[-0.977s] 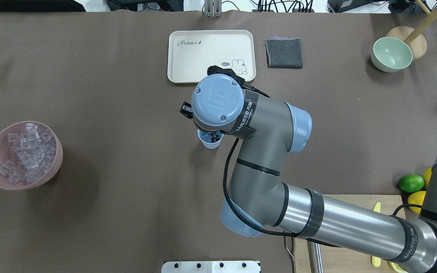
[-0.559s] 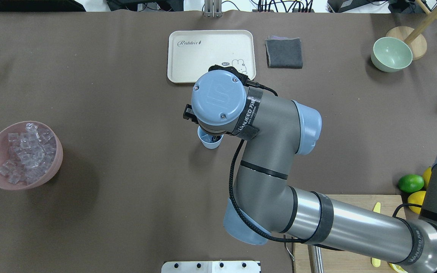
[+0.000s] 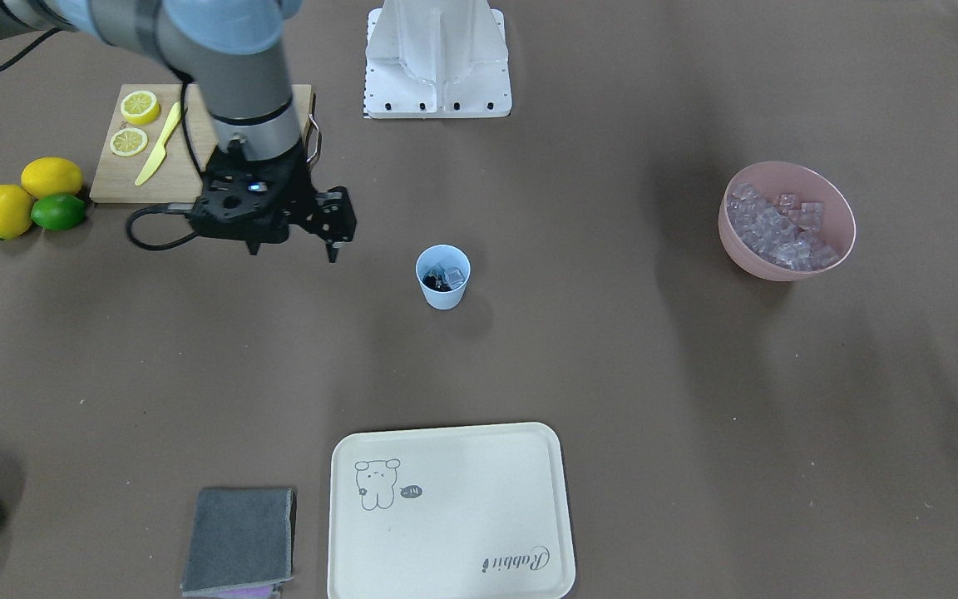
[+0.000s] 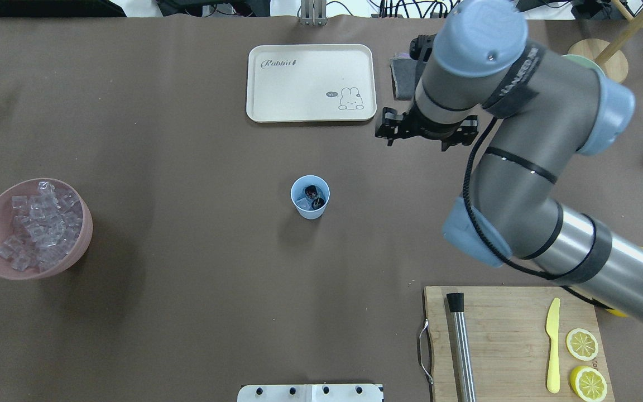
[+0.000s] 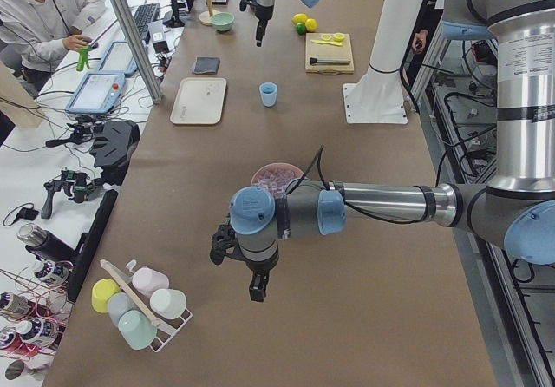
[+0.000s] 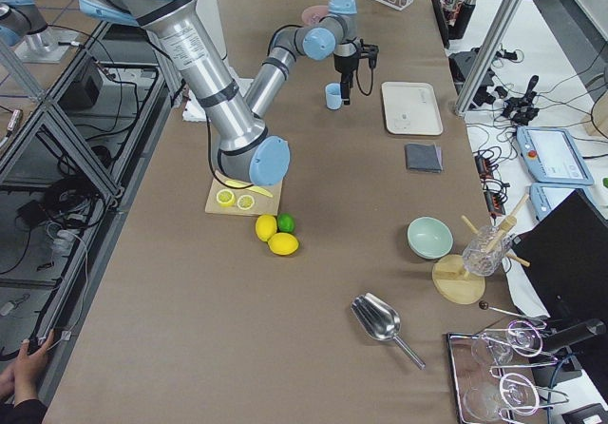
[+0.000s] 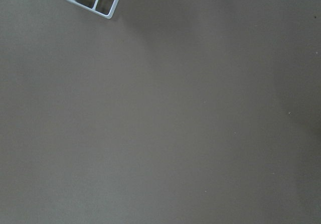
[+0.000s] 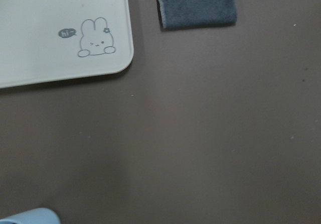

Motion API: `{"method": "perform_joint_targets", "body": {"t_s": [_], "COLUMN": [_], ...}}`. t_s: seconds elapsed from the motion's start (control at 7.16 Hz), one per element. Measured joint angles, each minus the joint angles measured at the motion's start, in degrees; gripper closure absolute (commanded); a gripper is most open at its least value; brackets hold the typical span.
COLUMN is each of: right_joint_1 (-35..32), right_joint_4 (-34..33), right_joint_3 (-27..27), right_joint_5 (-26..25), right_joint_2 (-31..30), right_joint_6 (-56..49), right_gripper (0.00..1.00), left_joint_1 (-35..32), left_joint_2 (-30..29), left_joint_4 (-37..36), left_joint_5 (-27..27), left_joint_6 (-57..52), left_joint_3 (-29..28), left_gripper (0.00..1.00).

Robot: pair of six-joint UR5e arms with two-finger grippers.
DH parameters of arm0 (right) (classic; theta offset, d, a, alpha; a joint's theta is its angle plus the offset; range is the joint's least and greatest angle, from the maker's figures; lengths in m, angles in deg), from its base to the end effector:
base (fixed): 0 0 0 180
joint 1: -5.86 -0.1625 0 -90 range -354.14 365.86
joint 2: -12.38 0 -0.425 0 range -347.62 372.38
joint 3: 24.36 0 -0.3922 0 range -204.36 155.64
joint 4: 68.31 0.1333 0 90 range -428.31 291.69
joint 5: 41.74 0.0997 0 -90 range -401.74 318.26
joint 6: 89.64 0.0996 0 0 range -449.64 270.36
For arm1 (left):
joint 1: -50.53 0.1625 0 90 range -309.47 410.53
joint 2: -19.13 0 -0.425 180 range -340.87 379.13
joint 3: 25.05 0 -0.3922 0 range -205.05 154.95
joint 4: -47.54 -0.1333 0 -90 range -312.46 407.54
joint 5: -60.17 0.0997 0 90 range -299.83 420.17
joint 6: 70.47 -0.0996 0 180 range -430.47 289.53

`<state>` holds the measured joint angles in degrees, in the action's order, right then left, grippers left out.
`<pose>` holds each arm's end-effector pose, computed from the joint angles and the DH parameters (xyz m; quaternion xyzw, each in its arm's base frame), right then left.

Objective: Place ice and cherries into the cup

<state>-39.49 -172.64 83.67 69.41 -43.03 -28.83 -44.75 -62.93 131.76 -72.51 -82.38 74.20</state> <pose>-0.3631 -0.5061 0.2119 0.0573 -0.3615 0.0709 0.9279 -0.1048 -0.4192 0.6552 0.0184 0.3650 0.0397 0.9300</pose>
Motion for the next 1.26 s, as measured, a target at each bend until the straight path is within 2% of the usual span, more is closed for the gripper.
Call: {"method": "perform_joint_targets", "body": {"t_s": [0.28, 0.7, 0.98, 1.26], "right_joint_1": [-11.7, -27.7, -35.4, -39.3], "right_joint_4": [0.1, 0.2, 0.2, 0.2], "right_joint_3": [0.5, 0.4, 0.1, -3.4], "right_joint_5": [7.7, 15.4, 16.8, 17.0], "right_joint_2": [-6.9, -20.3, -30.5, -37.6], "right_joint_6": [-16.8, -42.3, -52.4, -54.4], "right_gripper": [0.00, 0.00, 0.00, 0.00], "left_joint_1": [0.7, 2.2, 2.3, 2.4], "left_joint_2": [1.8, 2.1, 2.0, 1.8], "left_joint_4": [7.0, 7.9, 7.7, 7.8], "left_joint_5": [0.0, 0.0, 0.0, 0.0], "left_joint_6": [7.9, 9.2, 9.3, 9.4], "left_joint_3": [0.4, 0.2, 0.2, 0.2], "left_gripper": [0.01, 0.01, 0.01, 0.01]}}
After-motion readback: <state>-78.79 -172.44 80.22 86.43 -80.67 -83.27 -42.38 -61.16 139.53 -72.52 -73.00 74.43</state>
